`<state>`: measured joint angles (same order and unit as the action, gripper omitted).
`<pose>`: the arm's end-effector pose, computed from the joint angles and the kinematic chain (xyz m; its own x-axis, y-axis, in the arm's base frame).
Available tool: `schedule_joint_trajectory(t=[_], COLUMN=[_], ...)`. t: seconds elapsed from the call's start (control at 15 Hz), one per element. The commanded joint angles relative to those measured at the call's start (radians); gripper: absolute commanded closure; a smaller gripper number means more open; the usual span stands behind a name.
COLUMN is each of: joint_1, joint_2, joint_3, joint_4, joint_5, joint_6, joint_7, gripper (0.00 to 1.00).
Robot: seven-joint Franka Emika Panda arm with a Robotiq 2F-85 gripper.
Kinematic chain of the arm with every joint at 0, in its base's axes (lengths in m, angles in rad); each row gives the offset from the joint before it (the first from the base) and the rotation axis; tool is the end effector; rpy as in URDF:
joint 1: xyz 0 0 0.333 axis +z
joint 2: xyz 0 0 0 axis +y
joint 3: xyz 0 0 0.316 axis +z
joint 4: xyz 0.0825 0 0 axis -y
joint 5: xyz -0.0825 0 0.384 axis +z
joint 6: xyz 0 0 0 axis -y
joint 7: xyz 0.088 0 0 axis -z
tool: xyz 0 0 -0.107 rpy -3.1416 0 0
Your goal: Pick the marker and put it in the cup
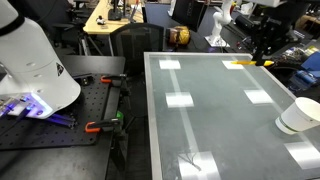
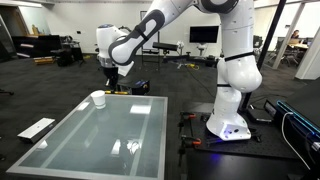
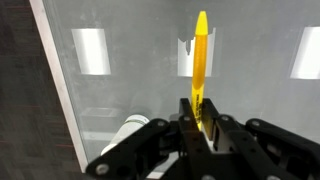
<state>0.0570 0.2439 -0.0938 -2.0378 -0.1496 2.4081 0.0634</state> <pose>0.6016 -0.0213 0.3373 0.9918 0.0170 0.1266 0.0007 -0.9918 0.1276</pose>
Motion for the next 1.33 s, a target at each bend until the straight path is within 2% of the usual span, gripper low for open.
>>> schedule_joint_trajectory(t=[0.0, 0.13, 0.2, 0.4, 0.93, 1.27], joint_1=[-0.019, -0.019, -0.019, 0.011, 0.087, 0.085], joint_2=[0.0, 0.0, 0.0, 0.003, 0.02, 0.05], joint_3=[0.019, 0.019, 0.019, -0.004, -0.054, -0.049], joint_4=[0.002, 0.002, 0.002, 0.003, 0.039, 0.067], joint_5=[-0.006, -0.006, -0.006, -0.101, -0.514, -0.729], joint_6=[-0.003, -0.003, -0.003, 0.035, 0.035, 0.03], joint_7=[0.004, 0.004, 0.004, 0.107, 0.581, 0.875], gripper=[0.84, 0.84, 0.96, 0.96, 0.96, 0.96])
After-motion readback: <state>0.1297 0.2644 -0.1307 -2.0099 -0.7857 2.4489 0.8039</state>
